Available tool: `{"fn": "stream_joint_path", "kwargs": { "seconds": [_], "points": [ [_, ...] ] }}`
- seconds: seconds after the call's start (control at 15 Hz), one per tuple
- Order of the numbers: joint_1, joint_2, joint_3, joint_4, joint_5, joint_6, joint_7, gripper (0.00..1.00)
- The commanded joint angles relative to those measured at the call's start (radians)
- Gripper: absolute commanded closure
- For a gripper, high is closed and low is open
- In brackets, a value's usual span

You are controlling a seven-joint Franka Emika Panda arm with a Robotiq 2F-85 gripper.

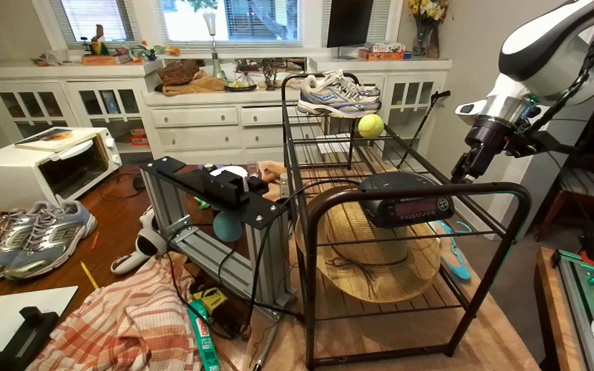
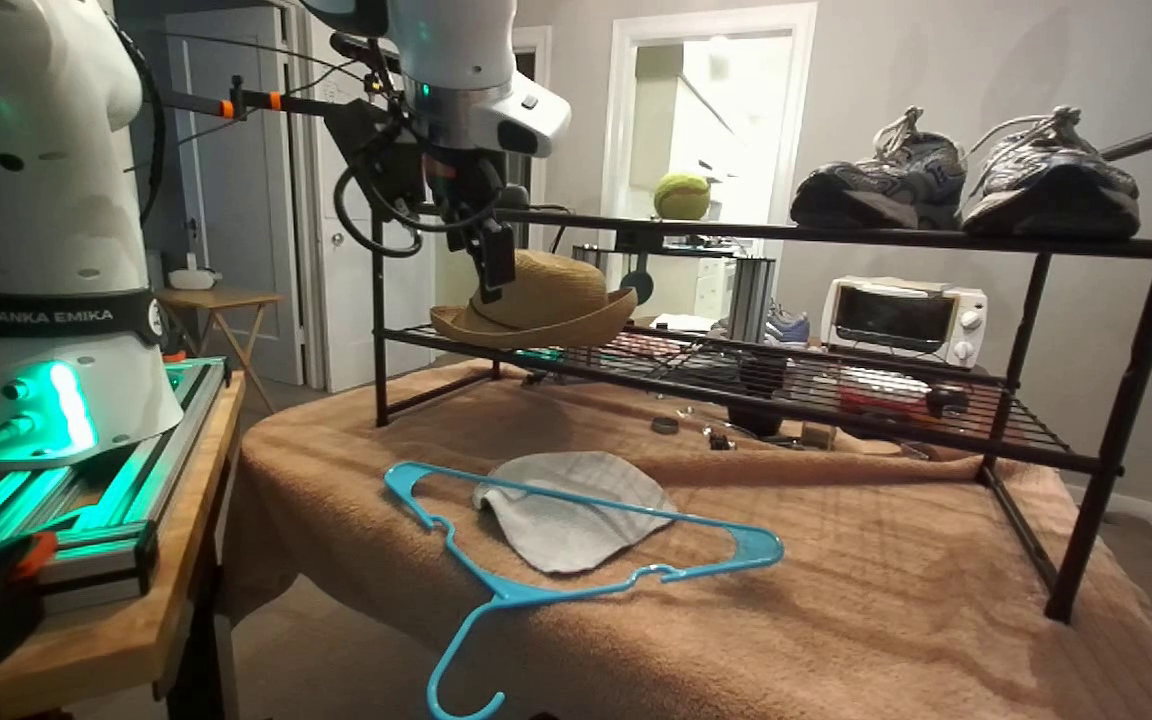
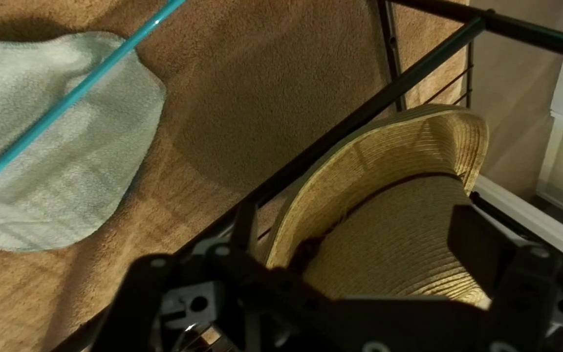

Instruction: Put the brown hat on the topmost shelf.

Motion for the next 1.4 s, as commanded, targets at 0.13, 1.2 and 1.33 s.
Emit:
{"fn": "stream_joint_path", "kwargs": {
  "seconds": [0.13,1.2,1.33],
  "points": [
    [0.008,0.090,0.012,0.039,0.292,-0.055,-0.133,0.00],
    [-0.210,0.443,0.207,0.189,0.621,-0.170,-0.475,0.00],
    [-0.220,0.456,0.223,0.189,0.622,-0.182,-0.491,0.00]
  ]
}}
